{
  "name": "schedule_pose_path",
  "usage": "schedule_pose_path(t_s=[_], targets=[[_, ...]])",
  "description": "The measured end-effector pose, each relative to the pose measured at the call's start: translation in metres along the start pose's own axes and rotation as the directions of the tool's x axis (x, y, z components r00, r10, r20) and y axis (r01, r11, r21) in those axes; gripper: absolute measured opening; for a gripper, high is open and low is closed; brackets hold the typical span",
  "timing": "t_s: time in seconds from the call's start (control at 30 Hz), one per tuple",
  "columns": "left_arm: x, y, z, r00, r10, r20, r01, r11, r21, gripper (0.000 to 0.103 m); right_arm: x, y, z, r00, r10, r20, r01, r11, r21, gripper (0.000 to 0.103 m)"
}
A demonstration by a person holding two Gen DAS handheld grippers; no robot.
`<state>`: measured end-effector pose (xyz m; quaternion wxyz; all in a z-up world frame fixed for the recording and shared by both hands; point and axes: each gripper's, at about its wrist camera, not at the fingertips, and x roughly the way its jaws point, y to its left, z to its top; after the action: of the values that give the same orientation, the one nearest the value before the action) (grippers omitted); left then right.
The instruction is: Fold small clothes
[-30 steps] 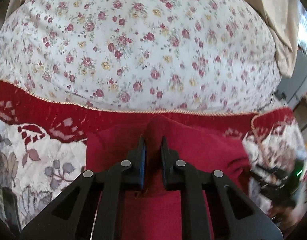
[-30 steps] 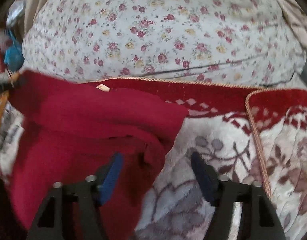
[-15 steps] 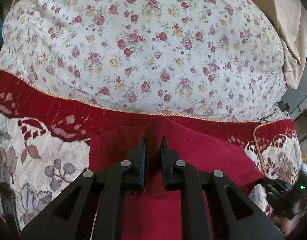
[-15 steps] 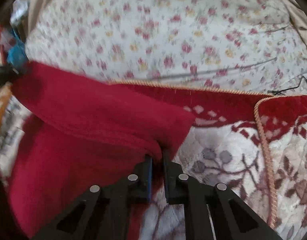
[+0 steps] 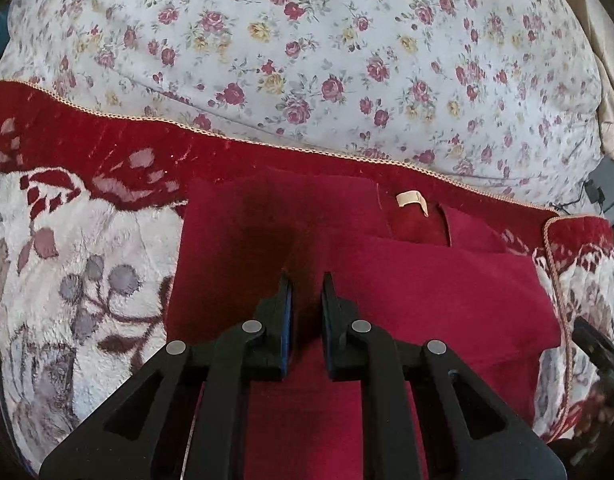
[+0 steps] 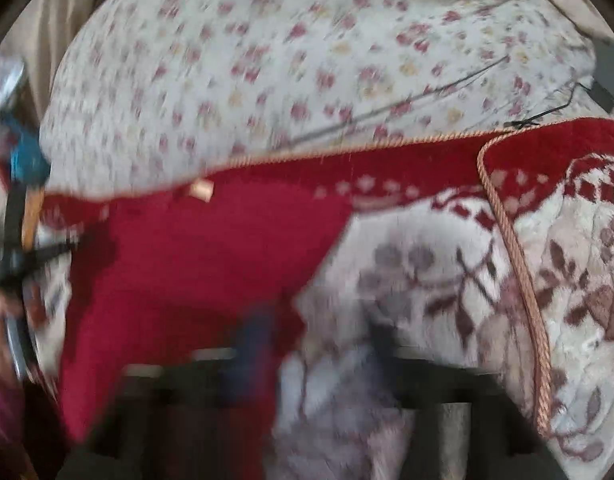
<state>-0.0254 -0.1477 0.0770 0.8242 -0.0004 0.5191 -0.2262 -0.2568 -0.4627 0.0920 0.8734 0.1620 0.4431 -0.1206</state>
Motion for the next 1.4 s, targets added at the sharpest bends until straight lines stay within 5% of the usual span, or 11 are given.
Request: schedule_pose_path(t_s=[0.1, 0.13, 0.17, 0.27, 0.43, 0.53, 0.67, 0.73, 1.03, 1.13, 1.4], targets=[[0.002, -0.001, -0.003, 1.000, 0.002, -0.008, -0.001, 1.000, 0.008, 0.011, 0.038, 0.006, 0.013, 0.996, 0.049, -0.075, -0.047, 0.999, 0.022, 0.078], [0.002, -0.002, -0.005, 1.000, -0.003, -0.014, 0.003, 1.000, 0.012, 0.011, 0.045, 0.009, 0.011, 0.993, 0.060, -0.100, -0.057, 0.998, 0.024, 0.065], [0.002, -0.002, -0.006, 1.000, -0.010, -0.017, 0.010, 1.000, 0.015, 0.011, 0.062, 0.014, 0.009, 0.987, 0.071, -0.147, -0.071, 0.997, 0.006, 0.035], [-0.001, -0.003, -0.008, 0.999, -0.031, -0.014, 0.032, 0.999, 0.027, 0.012, 0.064, 0.017, 0.004, 0.993, 0.025, -0.115, -0.032, 0.998, -0.055, 0.011], [0.022, 0.000, -0.015, 0.998, 0.009, -0.060, -0.009, 1.000, 0.000, 0.016, 0.066, 0.008, -0.002, 0.990, -0.100, -0.103, 0.087, 0.989, -0.123, 0.011], [0.012, 0.000, -0.019, 0.999, 0.027, -0.031, -0.026, 1.000, 0.016, 0.020, 0.061, 0.003, 0.001, 0.993, -0.082, -0.080, 0.077, 0.995, -0.060, 0.011], [-0.006, 0.000, -0.017, 0.994, 0.089, 0.066, -0.090, 0.996, 0.010, 0.032, 0.037, -0.004, 0.013, 0.992, -0.118, 0.047, 0.118, 0.993, 0.006, 0.048], [-0.004, 0.000, -0.018, 0.992, 0.086, 0.087, -0.086, 0.996, 0.004, 0.051, 0.041, 0.005, 0.021, 0.995, -0.082, 0.050, 0.084, 0.996, -0.033, 0.048], [0.028, -0.005, -0.033, 0.981, 0.178, 0.072, -0.185, 0.978, 0.092, 0.052, 0.117, -0.003, 0.035, 0.980, -0.192, -0.047, 0.188, 0.979, -0.079, 0.044], [0.026, -0.005, -0.033, 0.980, 0.183, 0.073, -0.190, 0.977, 0.100, 0.052, 0.104, -0.021, 0.035, 0.990, -0.116, -0.075, 0.119, 0.992, 0.035, 0.044], [0.022, -0.006, -0.035, 0.978, 0.184, 0.095, -0.193, 0.976, 0.099, 0.052, 0.057, 0.010, 0.000, 0.988, -0.118, -0.098, 0.109, 0.989, -0.096, 0.045]])
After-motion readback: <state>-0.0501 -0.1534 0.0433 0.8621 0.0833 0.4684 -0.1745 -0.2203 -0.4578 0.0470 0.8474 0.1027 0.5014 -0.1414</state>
